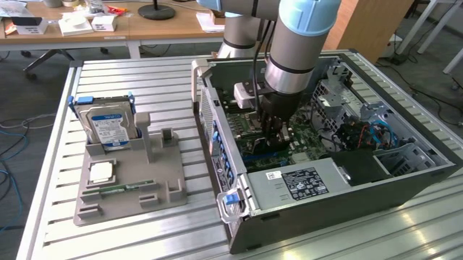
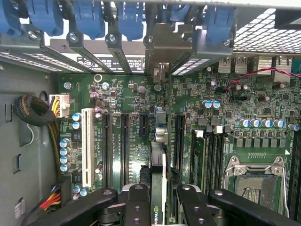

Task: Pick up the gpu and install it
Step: 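Insert the gpu into the slot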

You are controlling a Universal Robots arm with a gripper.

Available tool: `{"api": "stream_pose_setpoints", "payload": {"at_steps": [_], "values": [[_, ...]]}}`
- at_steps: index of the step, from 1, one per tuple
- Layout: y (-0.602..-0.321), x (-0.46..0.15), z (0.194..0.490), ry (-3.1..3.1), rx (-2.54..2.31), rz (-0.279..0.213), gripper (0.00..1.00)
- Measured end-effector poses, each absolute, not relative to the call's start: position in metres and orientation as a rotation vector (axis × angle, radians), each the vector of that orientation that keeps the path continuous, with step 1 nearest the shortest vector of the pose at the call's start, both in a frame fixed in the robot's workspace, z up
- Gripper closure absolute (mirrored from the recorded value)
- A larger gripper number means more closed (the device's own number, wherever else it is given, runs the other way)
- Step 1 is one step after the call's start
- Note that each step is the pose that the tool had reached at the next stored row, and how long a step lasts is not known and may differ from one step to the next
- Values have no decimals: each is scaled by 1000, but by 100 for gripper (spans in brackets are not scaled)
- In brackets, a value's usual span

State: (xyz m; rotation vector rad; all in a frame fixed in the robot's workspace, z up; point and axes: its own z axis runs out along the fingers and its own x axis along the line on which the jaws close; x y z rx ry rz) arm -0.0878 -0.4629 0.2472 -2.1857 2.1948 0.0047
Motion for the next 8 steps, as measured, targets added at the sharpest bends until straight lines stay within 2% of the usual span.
{"api": "stream_pose_setpoints", "payload": {"at_steps": [8], "values": [[-463, -88, 246, 2195, -2186, 5, 73]]}}
